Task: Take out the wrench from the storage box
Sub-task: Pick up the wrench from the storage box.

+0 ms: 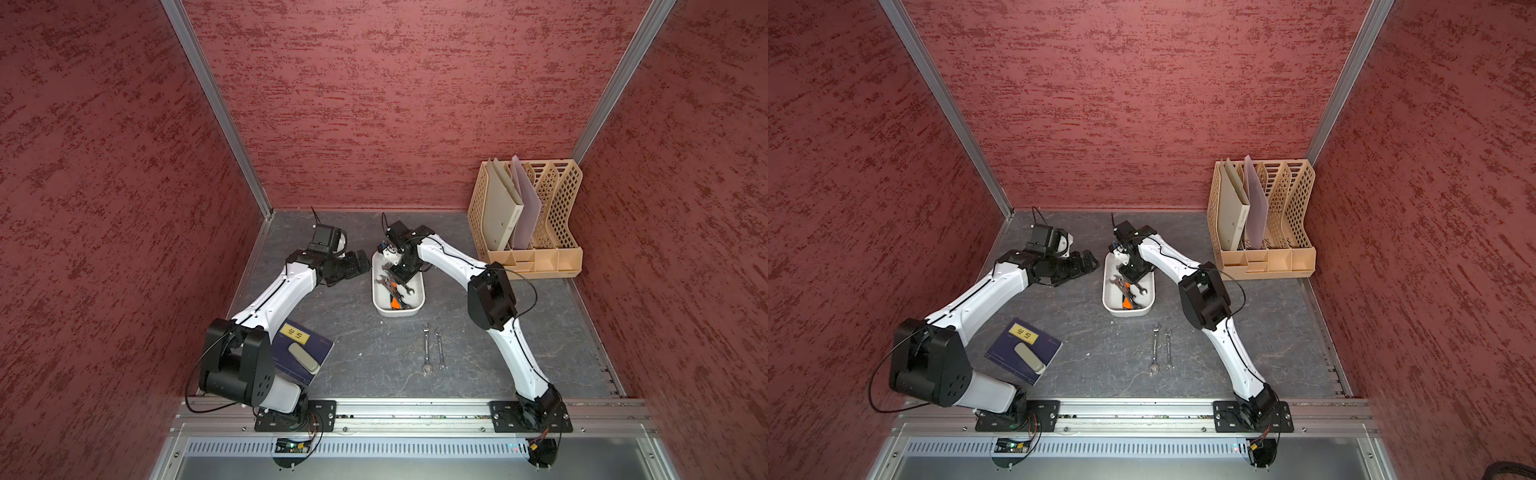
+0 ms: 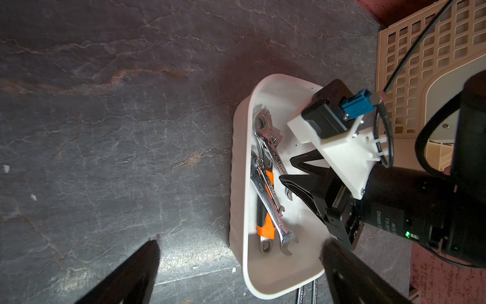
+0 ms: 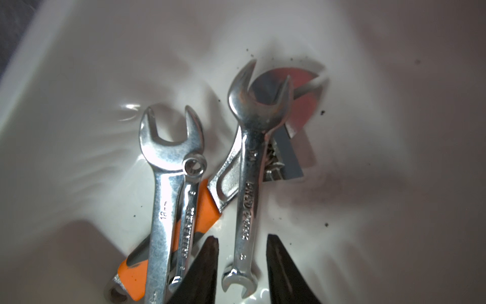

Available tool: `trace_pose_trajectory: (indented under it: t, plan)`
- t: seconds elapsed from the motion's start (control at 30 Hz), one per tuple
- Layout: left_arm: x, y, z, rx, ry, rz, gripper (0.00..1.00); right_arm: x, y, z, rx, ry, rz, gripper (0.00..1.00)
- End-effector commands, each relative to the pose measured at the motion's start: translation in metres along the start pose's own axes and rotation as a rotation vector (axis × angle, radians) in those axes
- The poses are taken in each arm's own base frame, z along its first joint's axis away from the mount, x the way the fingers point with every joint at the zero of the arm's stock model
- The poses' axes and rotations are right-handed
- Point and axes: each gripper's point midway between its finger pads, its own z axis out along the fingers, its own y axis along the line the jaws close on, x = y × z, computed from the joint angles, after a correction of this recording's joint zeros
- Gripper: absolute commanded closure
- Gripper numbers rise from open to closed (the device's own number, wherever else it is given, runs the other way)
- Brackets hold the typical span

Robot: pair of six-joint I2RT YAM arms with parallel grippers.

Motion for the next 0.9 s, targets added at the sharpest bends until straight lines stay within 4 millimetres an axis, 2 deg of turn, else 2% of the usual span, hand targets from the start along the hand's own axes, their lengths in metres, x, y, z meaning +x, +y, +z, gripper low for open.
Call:
trace_pose_trajectory:
  t: [0.0, 0.53, 0.87]
  plan:
    - [-0.006, -0.001, 0.000, 0.007, -0.010, -0.004, 0.00, -0.004, -0.006, 0.002, 0.028, -0.001, -0.002, 0.66]
    - [-0.006, 0.000, 0.000, 0.003, -0.009, -0.004, 0.00, -0.002, -0.016, 0.017, 0.077, 0.027, -0.006, 0.70]
    - [-0.006, 0.000, 0.000, 0.001, -0.008, -0.005, 0.00, -0.005, -0.015, 0.028, 0.098, 0.020, -0.004, 0.73]
